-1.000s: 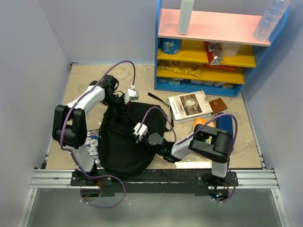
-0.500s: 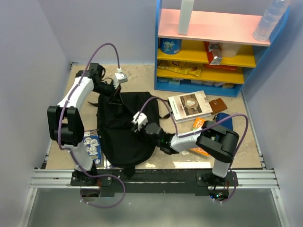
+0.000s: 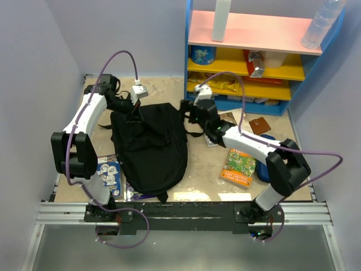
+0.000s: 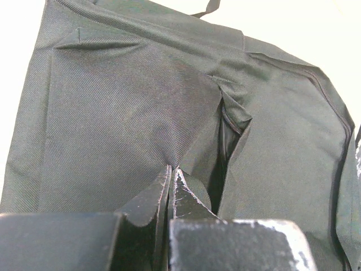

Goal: Pack the student bag
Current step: Adjust the student bag at the center of the board, then pick up the personal item from the center of the board.

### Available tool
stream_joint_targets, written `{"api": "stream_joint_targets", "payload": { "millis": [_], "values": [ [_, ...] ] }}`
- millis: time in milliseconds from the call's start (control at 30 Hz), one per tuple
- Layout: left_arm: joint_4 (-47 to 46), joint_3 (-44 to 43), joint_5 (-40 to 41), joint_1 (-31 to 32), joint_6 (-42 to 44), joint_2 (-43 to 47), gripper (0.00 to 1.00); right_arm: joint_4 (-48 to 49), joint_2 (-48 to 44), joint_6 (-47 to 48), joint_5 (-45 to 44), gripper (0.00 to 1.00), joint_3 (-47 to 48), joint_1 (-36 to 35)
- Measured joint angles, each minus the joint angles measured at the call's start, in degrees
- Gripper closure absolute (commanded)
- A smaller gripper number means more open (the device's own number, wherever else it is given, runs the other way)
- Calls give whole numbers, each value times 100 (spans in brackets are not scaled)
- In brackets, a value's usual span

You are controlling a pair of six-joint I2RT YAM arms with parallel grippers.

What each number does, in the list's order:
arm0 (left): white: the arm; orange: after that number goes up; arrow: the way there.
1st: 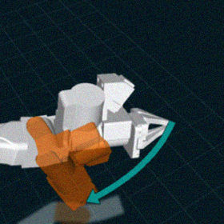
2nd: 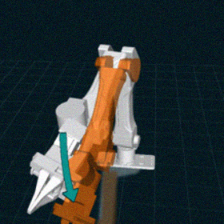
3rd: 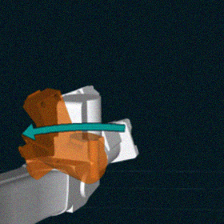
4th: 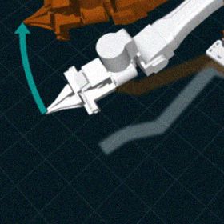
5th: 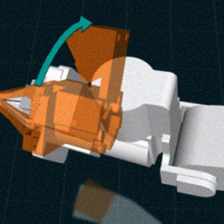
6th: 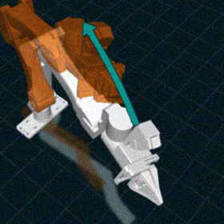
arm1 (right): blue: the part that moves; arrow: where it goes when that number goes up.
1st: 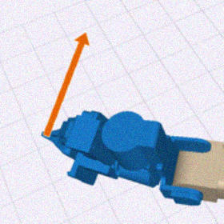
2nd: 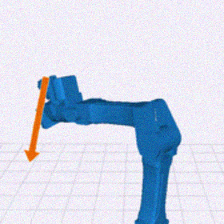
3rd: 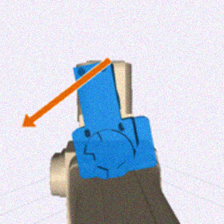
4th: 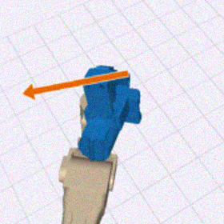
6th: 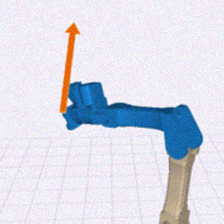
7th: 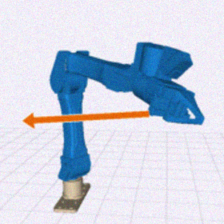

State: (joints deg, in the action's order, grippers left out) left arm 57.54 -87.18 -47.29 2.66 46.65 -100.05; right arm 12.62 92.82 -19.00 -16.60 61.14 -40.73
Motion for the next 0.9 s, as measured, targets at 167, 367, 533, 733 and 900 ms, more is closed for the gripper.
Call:
{"api": "stream_joint_targets", "payload": {
  "millis": [167,367,533,733,900],
  "values": [
    [-118,151,-2,0,-4,133,100,-855,-490,-1150,-125,1,-256,1620],
    [-247,299,-4,0,-2,179,100,-1928,-960,-2094,-695,2,-603,3318],
    [-328,407,-31,0,4,184,100,-2393,-776,-2463,-1023,1,-601,3825],
    [-380,516,-61,0,74,192,100,-2465,-411,-2500,-1429,1,-400,3976],
    [-382,535,-87,0,118,192,100,-2511,284,-2387,-1438,1,-35,4345]
  ]
}}
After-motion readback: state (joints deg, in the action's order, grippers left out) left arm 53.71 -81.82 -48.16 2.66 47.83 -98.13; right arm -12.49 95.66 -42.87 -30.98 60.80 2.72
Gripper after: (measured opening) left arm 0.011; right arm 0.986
